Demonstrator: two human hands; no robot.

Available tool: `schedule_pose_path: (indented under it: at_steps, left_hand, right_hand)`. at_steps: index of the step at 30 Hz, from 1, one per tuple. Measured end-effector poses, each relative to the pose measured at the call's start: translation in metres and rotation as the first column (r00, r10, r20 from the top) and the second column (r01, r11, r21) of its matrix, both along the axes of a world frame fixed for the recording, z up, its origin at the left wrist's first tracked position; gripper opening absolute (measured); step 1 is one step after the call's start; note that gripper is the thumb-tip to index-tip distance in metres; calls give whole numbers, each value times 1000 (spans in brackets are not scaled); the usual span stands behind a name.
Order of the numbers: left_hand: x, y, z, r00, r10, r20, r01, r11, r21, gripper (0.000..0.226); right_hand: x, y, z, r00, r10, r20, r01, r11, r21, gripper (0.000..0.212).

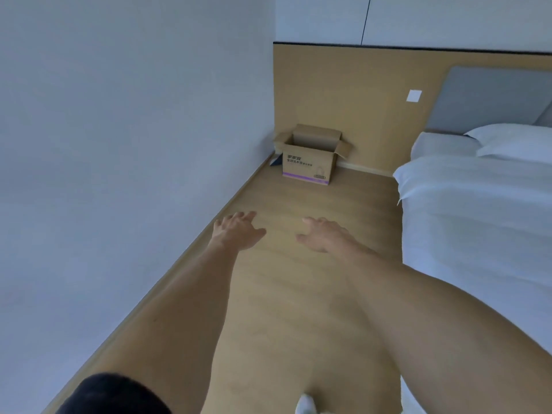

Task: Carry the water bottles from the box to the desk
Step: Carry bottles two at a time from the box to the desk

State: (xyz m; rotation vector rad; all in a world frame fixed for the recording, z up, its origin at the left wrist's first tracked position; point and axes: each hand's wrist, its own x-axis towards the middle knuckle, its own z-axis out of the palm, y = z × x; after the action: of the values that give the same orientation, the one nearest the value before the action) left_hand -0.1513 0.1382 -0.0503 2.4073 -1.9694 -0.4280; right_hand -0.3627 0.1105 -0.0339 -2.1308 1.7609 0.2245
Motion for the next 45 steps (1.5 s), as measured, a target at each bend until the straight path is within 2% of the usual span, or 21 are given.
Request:
schedule_pose_path:
  at_steps: [6, 14, 18, 25, 35, 45]
  left_hand:
    - [-6, -123, -6, 991, -116, 60, 117, 993, -12, 66]
    - [-6, -306, 9, 987, -112, 113, 115, 993, -20, 59]
    - [-12, -379, 8, 988, -124, 91, 127, 991, -28, 55]
    - [-10, -504, -6, 980, -180, 80, 181, 983, -6, 62]
    - [18, -737, -30, 959, -284, 5, 284, 957, -54, 60]
    - [42, -963, -34, 932, -363, 13, 362, 932, 19, 57]
  right_hand:
    - [1, -115, -22, 995, -93, 23, 92, 996, 6, 66]
    - [-2, -296, -24, 988, -126, 86, 123, 992, 35, 70]
    - [-7, -369, -18, 988, -112, 104, 108, 993, 48, 73]
    - [-11, -486, -28, 979, -165, 123, 159, 986, 57, 75]
    - [7, -694, -40, 969, -244, 48, 244, 970, 4, 73]
    - [43, -890, -27, 943, -321, 86, 322, 947, 0, 53]
